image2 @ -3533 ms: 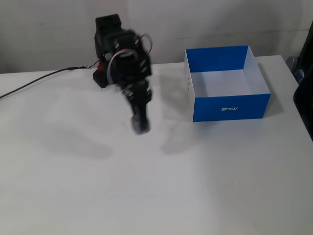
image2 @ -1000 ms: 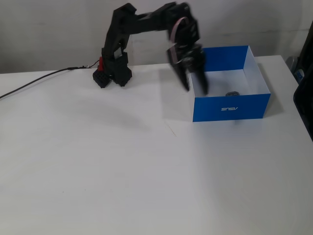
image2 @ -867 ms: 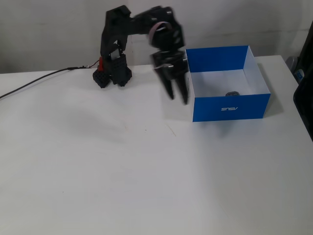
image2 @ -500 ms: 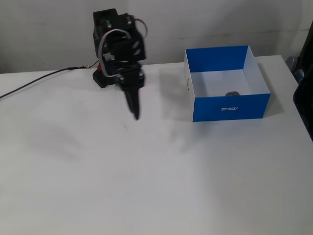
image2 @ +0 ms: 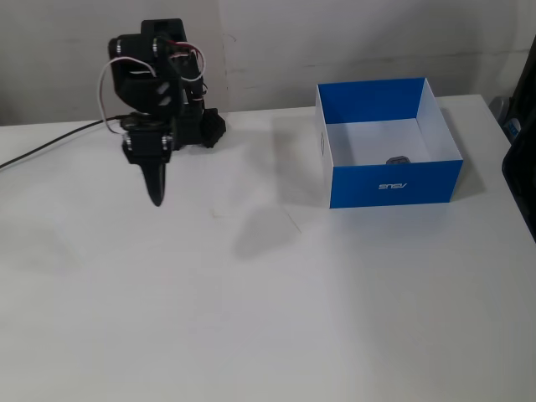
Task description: Grasp the gray block and put it in the box.
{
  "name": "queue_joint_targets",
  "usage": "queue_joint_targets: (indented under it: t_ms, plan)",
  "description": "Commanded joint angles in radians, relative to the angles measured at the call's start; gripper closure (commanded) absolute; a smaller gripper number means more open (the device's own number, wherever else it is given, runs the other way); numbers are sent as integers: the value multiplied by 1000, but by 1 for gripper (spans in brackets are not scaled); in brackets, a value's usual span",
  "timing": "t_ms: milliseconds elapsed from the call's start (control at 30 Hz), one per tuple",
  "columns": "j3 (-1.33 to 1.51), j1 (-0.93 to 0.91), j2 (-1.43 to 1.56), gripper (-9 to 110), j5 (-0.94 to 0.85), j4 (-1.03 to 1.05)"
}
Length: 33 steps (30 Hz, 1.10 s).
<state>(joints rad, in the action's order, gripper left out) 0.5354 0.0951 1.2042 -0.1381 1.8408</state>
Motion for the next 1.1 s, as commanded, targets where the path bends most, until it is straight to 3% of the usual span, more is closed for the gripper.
queue_joint_targets:
  t_ms: [0, 533, 700, 1067]
  plan:
    - [-32, 31, 34, 101, 9, 34]
    - [92, 51, 265, 101, 57, 29]
    - [322, 44, 486, 101, 64, -51]
    - [1124, 60, 965, 101, 67, -414]
